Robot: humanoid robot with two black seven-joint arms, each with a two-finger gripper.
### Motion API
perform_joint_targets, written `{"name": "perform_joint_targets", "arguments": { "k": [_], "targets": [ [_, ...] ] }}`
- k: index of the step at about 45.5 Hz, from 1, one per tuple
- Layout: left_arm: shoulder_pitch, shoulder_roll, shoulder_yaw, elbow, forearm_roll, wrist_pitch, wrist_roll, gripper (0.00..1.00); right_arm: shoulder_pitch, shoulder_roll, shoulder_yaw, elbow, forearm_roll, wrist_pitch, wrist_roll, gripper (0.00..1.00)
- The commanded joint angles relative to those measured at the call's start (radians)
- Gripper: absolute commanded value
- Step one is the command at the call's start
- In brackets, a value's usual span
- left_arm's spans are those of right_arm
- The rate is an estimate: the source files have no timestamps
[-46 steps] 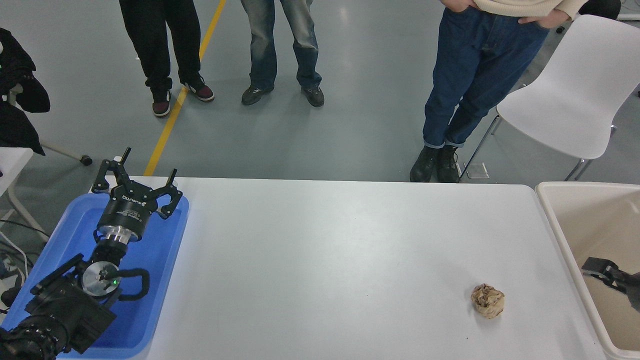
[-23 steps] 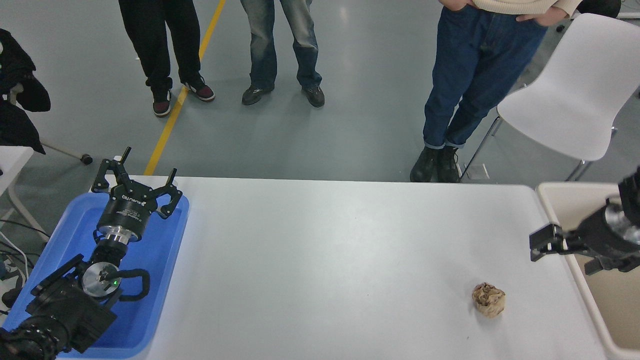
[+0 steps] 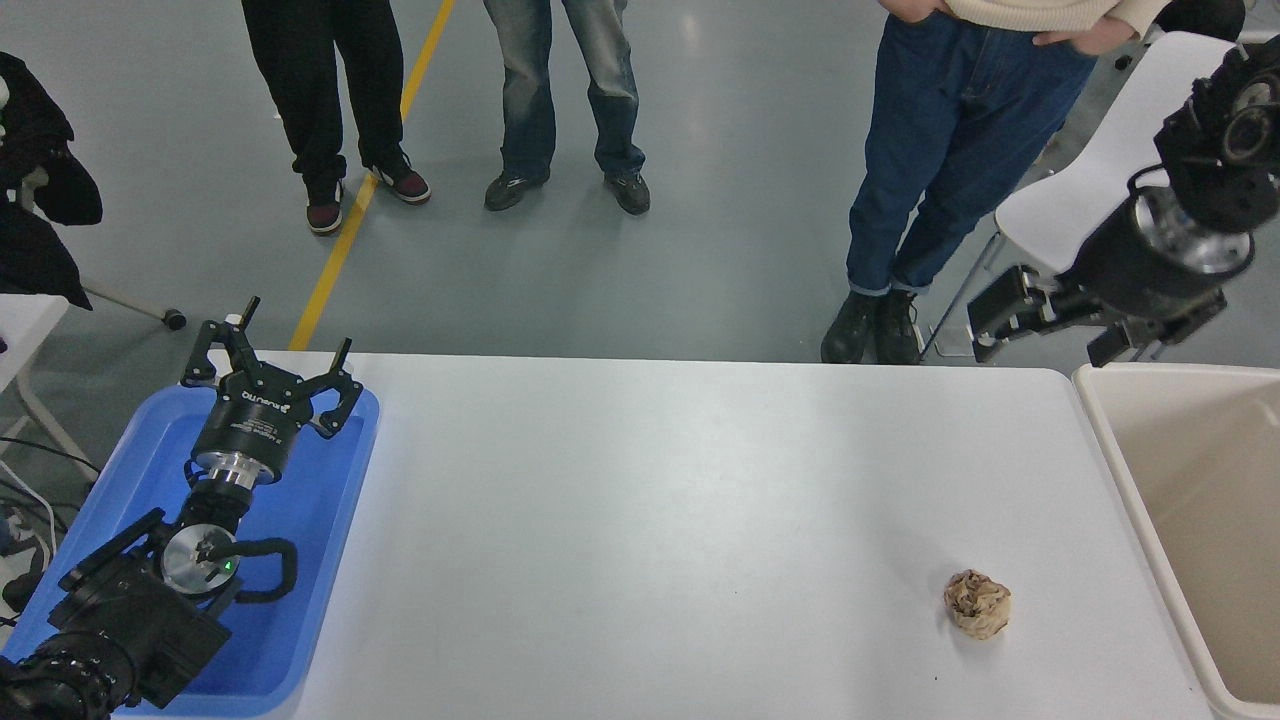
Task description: Pick up foil plate and place in dustbin
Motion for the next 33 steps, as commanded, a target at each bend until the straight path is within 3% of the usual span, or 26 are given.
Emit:
{"name": "perform_joint_targets", "arguments": {
  "k": [1,33],
  "targets": [
    [-0.001,0.000,0.000,0.000,0.000,0.000,-0.001,1.00,0.071,0.105,0.000,0.008,0.006,0.010,0.000,1.00],
    [-0.002,-0.002,0.000,0.000,0.001,0.000,0.003,1.00,0.085,0.102,-0.129,0.025,0.031,0.010,0.000,1.00]
  ]
}}
